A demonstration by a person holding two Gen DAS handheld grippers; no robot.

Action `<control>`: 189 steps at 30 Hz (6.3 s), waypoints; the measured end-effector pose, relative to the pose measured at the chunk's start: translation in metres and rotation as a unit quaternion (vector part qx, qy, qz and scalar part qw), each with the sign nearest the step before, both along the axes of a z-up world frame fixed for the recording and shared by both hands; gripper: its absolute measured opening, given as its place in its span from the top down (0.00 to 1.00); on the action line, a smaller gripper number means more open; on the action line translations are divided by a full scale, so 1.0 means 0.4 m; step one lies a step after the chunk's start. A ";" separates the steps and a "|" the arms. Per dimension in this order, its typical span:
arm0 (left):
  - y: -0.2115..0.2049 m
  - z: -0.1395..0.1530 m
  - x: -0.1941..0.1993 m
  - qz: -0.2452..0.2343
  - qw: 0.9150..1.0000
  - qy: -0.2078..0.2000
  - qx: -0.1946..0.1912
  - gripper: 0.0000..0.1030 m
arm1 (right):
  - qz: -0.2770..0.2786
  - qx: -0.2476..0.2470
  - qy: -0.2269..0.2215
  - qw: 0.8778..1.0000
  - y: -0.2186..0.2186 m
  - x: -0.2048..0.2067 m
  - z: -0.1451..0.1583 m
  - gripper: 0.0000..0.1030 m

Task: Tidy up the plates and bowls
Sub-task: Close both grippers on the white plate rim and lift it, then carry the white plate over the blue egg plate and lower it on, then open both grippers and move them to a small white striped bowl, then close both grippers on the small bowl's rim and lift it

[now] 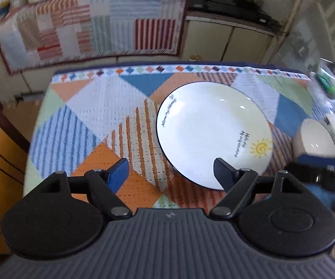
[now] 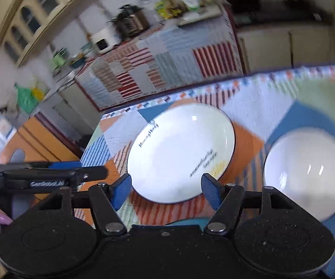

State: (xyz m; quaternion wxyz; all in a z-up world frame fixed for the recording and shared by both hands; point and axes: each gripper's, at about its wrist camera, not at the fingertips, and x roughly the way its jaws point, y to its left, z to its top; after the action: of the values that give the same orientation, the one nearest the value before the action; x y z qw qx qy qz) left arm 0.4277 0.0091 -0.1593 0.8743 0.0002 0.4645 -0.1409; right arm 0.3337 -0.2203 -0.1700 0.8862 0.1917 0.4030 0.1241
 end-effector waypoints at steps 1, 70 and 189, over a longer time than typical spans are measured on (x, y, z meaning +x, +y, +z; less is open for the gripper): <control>-0.002 -0.012 0.010 0.004 1.000 0.004 -0.004 0.23 | -0.014 -0.003 0.003 1.000 0.003 0.001 -0.013 0.30; -0.053 0.128 -0.328 -0.058 0.997 0.020 -0.054 0.79 | 0.013 0.021 -0.045 0.999 -0.091 -0.228 0.020 0.78; -0.267 0.170 -0.169 -0.231 0.973 0.003 -0.023 0.48 | 0.046 -0.244 0.045 0.968 -0.215 -0.147 0.048 0.16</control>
State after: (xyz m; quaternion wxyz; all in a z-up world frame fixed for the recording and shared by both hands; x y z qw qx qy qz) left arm 0.3601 -0.0975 -0.0913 0.8166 0.0869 0.4510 -0.3495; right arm 0.2751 -0.3062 -0.1510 0.8807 -0.0437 0.4687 0.0537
